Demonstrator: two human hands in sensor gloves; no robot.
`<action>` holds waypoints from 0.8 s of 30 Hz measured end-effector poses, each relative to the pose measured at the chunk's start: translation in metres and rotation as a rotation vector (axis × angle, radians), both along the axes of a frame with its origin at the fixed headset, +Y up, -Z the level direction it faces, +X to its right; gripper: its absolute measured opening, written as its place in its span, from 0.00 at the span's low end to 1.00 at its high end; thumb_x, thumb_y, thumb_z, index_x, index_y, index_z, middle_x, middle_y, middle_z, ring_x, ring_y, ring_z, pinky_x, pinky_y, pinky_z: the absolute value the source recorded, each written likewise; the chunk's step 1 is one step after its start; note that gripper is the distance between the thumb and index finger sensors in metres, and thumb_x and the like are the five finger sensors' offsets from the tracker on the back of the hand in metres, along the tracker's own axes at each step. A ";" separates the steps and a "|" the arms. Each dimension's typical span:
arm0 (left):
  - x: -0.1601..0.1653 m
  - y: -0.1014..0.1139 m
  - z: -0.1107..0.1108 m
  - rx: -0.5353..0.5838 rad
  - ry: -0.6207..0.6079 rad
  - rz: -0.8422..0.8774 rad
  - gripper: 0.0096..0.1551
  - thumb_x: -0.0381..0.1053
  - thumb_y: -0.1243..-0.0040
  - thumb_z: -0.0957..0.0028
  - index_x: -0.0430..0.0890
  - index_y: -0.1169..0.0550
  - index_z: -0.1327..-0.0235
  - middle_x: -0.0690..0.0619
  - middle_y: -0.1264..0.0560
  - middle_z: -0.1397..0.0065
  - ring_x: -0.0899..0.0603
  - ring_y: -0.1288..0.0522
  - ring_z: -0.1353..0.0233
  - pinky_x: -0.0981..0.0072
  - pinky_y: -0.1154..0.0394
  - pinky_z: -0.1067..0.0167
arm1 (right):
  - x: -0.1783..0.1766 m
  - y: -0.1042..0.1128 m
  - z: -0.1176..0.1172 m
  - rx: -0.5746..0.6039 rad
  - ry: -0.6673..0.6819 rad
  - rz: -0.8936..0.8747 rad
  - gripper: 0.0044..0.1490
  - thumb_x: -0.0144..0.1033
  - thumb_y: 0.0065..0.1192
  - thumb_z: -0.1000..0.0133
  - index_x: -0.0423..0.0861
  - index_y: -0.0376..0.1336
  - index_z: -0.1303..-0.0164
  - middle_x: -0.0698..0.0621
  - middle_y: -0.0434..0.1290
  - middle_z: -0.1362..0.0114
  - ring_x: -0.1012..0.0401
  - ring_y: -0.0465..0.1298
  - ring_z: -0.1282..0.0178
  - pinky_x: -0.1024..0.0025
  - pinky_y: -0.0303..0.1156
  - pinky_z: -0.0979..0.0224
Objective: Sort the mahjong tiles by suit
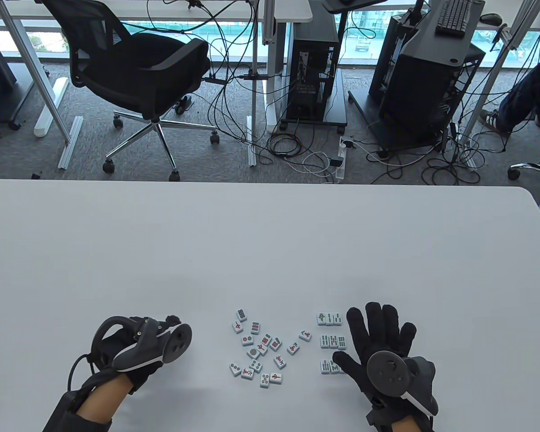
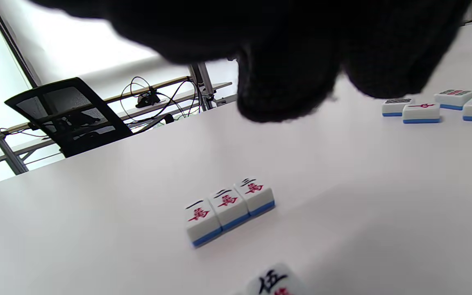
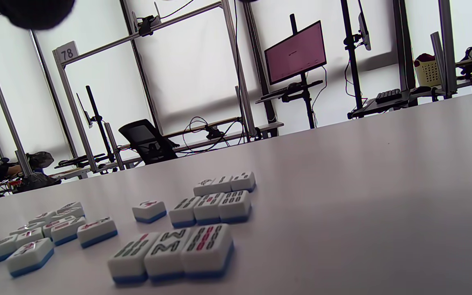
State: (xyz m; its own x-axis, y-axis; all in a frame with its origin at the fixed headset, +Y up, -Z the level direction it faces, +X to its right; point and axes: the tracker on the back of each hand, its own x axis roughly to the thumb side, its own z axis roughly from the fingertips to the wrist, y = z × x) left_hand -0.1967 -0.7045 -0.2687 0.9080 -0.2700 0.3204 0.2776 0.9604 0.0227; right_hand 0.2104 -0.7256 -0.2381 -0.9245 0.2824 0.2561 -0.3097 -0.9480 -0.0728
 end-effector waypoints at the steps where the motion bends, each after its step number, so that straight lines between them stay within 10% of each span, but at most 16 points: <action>1: 0.010 0.000 -0.003 0.000 -0.026 0.001 0.35 0.63 0.30 0.67 0.51 0.19 0.46 0.63 0.14 0.68 0.54 0.18 0.78 0.62 0.20 0.70 | 0.000 0.000 0.000 0.000 0.000 -0.002 0.54 0.69 0.45 0.48 0.59 0.32 0.18 0.42 0.31 0.12 0.40 0.29 0.17 0.27 0.29 0.25; 24: 0.193 -0.017 -0.053 -0.005 -0.270 0.064 0.30 0.66 0.36 0.63 0.50 0.16 0.55 0.64 0.14 0.74 0.55 0.20 0.83 0.63 0.21 0.74 | 0.008 0.004 0.000 0.022 -0.021 -0.047 0.54 0.68 0.45 0.48 0.60 0.31 0.18 0.43 0.31 0.12 0.40 0.28 0.17 0.28 0.28 0.24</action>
State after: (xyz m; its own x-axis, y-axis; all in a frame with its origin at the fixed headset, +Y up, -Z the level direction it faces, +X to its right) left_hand -0.0039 -0.7211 -0.3220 0.8049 -0.2128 0.5539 0.2011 0.9761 0.0827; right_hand 0.2180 -0.7213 -0.2379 -0.9157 0.3201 0.2431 -0.3519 -0.9307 -0.1001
